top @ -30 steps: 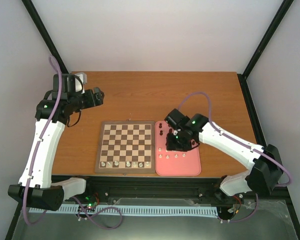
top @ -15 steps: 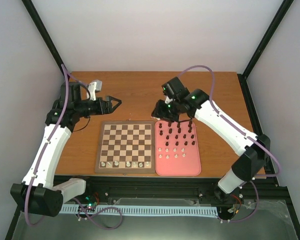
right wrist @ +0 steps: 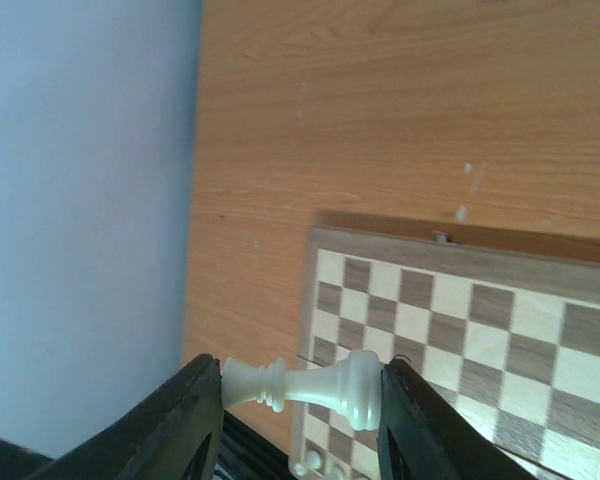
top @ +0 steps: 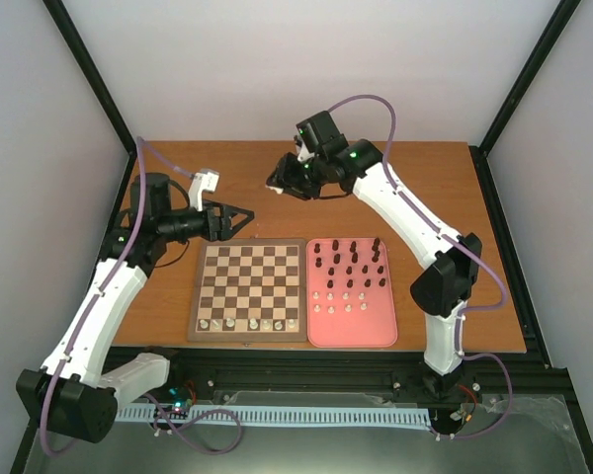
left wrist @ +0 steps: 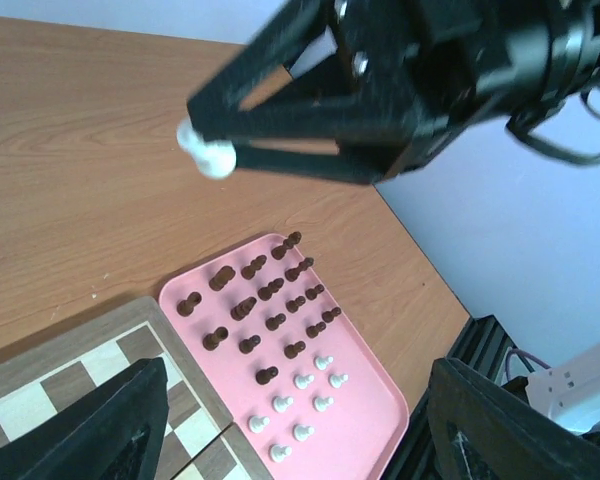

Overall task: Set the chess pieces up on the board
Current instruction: Adjust the chess piece.

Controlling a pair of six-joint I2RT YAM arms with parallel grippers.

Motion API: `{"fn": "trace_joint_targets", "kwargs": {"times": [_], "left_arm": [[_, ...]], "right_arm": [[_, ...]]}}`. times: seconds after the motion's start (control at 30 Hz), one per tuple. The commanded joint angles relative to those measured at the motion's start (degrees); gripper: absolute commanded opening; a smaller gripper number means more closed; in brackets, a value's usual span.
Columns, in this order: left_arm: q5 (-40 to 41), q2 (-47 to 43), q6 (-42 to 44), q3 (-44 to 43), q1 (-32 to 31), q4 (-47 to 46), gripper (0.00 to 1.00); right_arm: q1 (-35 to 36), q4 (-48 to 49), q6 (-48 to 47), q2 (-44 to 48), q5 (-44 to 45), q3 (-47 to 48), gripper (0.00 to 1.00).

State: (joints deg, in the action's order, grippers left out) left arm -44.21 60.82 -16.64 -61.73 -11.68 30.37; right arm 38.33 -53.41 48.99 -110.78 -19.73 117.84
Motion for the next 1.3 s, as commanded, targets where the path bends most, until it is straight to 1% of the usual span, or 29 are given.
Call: {"fn": "trace_joint_targets", "kwargs": {"times": [0.0, 0.13, 0.33, 0.43, 0.63, 0.87, 1.13, 1.27], "left_arm": [[0.7, -1.7, -0.3, 3.2, -0.6, -7.6, 0.80], [3.5, -0.9, -3.3, 4.2, -0.6, -12.5, 0.77], [6.8, 2.0, -6.5, 3.5, -0.6, -16.9, 0.78], [5.7, 3.9, -8.0, 3.1, -0.6, -19.4, 0.78], [6.0, 6.0, -10.3, 2.9, -0.6, -23.3, 0.74], [5.6, 8.1, -12.0, 1.5, -0.8, -26.0, 0.68], [6.2, 9.7, -11.8, 1.2, -3.9, -28.3, 0.64], [6.8, 10.3, -11.9, 1.1, -4.5, -28.9, 0.60]], "right_arm": [[-0.9, 1.4, 2.5, -2.4, -3.9, 5.7, 0.41], [-0.9, 2.1, 3.7, -3.6, -6.7, 6.8, 0.41], [-0.9, 3.5, 5.0, -3.4, -9.9, 6.8, 0.41], [-0.9, 4.0, 5.4, -3.4, -11.1, 6.8, 0.41], [-0.8, 3.9, 5.2, -3.0, -12.9, 6.5, 0.41], [-0.8, 4.2, 5.2, -2.5, -13.6, 5.8, 0.41], [-0.7, 4.7, 5.6, -2.6, -14.9, 5.8, 0.41], [-0.6, 4.8, 5.7, -2.7, -15.2, 5.9, 0.41]]}}
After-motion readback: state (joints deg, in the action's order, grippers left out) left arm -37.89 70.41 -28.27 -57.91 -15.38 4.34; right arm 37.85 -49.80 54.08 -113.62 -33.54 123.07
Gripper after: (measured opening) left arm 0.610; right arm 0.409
